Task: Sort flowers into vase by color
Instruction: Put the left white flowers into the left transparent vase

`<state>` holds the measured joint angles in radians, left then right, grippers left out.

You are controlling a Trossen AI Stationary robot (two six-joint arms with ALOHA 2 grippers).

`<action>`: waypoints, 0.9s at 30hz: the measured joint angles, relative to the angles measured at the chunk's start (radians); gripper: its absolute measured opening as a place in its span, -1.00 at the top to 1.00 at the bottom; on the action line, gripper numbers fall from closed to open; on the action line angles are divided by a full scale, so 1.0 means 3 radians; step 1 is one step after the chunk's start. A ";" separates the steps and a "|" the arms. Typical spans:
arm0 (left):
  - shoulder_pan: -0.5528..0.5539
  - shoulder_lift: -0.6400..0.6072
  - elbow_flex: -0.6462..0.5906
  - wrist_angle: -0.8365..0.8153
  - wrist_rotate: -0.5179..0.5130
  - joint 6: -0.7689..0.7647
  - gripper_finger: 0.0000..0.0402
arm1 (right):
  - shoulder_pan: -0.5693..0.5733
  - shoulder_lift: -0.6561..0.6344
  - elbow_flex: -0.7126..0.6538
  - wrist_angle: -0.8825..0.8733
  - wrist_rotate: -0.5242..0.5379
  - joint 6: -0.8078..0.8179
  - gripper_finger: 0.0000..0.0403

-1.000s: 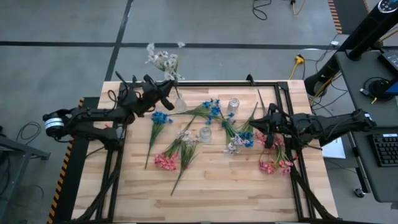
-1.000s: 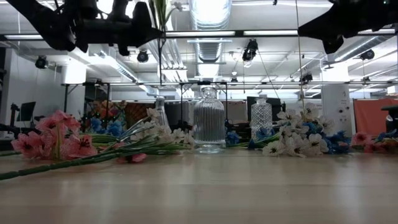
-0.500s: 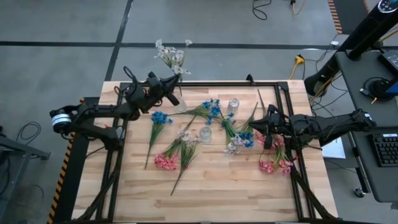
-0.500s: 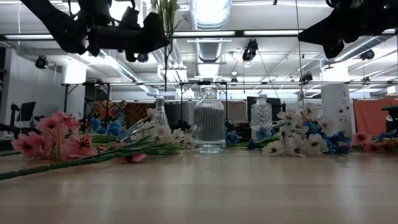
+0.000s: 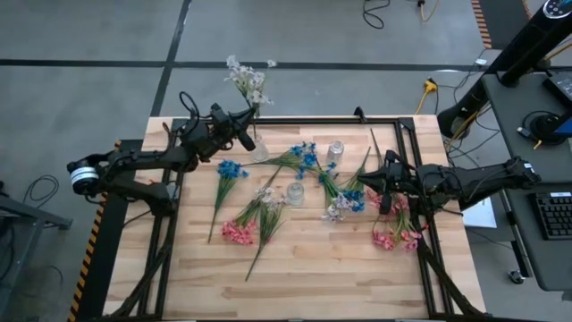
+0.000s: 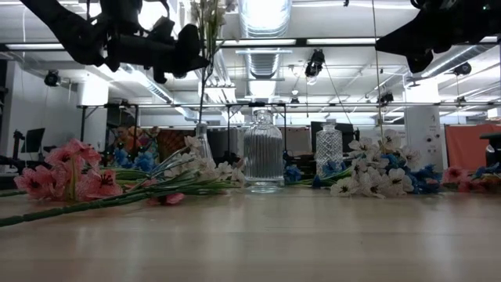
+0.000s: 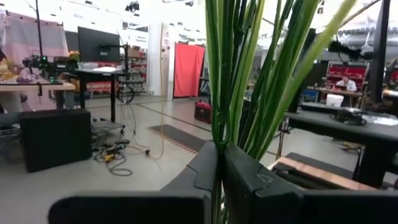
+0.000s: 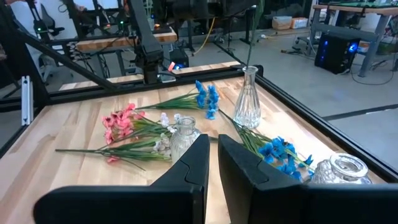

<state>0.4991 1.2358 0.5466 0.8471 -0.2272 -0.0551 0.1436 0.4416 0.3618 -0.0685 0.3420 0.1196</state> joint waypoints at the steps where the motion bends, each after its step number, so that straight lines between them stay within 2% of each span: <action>1: 0.0007 0.0002 -0.0001 -0.0007 -0.0001 -0.0001 1.00 | 0.0000 0.0000 -0.0001 0.0000 0.0001 0.0000 0.86; 22: 0.0017 0.0033 -0.0003 -0.0001 0.0003 -0.0013 1.00 | 0.0000 0.0001 -0.0002 0.0005 0.0000 -0.0015 0.86; 27: 0.0017 0.0033 -0.0003 0.0000 0.0104 -0.0024 1.00 | 0.0000 0.0001 -0.0003 0.0006 0.0000 -0.0034 0.86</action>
<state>0.5041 1.2457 0.5457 0.8470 -0.1959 -0.0624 0.1436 0.4417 0.3611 -0.0666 0.3420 0.1095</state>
